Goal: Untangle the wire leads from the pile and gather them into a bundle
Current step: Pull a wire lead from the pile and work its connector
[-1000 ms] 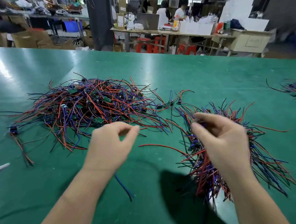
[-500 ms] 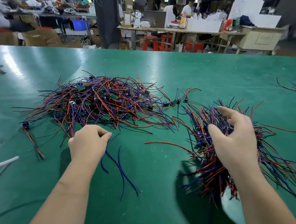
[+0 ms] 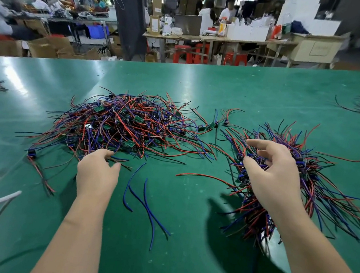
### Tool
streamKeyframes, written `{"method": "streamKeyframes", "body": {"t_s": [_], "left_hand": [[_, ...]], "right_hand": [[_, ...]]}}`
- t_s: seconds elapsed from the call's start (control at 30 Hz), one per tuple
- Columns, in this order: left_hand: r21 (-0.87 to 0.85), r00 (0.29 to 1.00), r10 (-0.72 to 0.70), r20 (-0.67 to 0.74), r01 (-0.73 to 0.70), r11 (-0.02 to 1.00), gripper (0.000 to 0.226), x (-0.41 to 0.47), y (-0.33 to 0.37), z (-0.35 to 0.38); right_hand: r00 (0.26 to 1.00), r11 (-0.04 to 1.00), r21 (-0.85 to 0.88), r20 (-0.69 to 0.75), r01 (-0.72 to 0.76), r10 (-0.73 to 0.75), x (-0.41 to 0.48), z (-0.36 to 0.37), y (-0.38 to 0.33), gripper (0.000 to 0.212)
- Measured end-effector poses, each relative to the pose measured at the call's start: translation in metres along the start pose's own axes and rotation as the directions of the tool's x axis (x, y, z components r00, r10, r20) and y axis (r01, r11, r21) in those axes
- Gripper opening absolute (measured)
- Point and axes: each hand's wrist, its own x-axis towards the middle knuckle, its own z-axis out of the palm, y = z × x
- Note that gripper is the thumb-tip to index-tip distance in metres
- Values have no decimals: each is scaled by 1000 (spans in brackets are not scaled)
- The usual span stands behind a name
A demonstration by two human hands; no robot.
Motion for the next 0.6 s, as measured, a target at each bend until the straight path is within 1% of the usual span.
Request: {"method": "streamKeyframes", "body": {"t_s": [0.07,0.13,0.17,0.23,0.27,0.3,0.33,0.37,0.4,0.43,0.5,0.53,0.57,0.6], "left_hand": [[36,1000,9,-4,-9,999,32,2,-2,2],[10,1000,-21,-23,21,1000,41,4,-4,0],[-16,999,-32,-21,32,999,42,5,-4,-1],[-162,996,-88,12,89,983,40,4,0,-2],[-365,987,-144,69,159,917,38,4,4,-3],[-596,966,-191,174,258,761,36,3,10,-7],[-767,934,-201,296,358,533,34,4,15,-12],[-843,910,-170,378,414,343,30,3,20,-18],[-872,899,-132,417,436,220,27,2,23,-23],[-886,895,-94,436,445,127,26,1,27,-26],[-886,887,-7,463,463,8,27,-3,33,-31],[-880,880,42,473,474,-12,28,-7,37,-32],[-875,870,105,482,484,4,30,-13,42,-33],[-875,857,187,481,481,44,30,-19,47,-34]], "right_hand": [[1000,1000,-4,-4,9,-9,0,1,0,32],[1000,1000,-5,-6,11,-11,-1,1,0,31],[1000,1000,-1,-4,11,-11,-1,1,1,31],[1000,1000,7,4,5,-5,-1,2,2,29],[1000,1000,16,8,-2,2,-1,2,1,28],[1000,999,38,11,-13,13,-1,1,1,27],[999,997,76,19,-29,28,-1,2,0,26],[998,991,126,37,-50,46,-2,1,-2,27],[995,981,180,69,-79,67,-2,2,-3,27],[989,965,236,116,-115,90,-2,3,-4,27],[968,922,333,218,-197,128,-3,8,-5,26],[958,906,361,254,-223,134,-5,10,-6,26],[951,897,375,279,-235,132,-6,11,-6,25],[945,892,383,300,-242,128,-7,12,-7,25]]}}
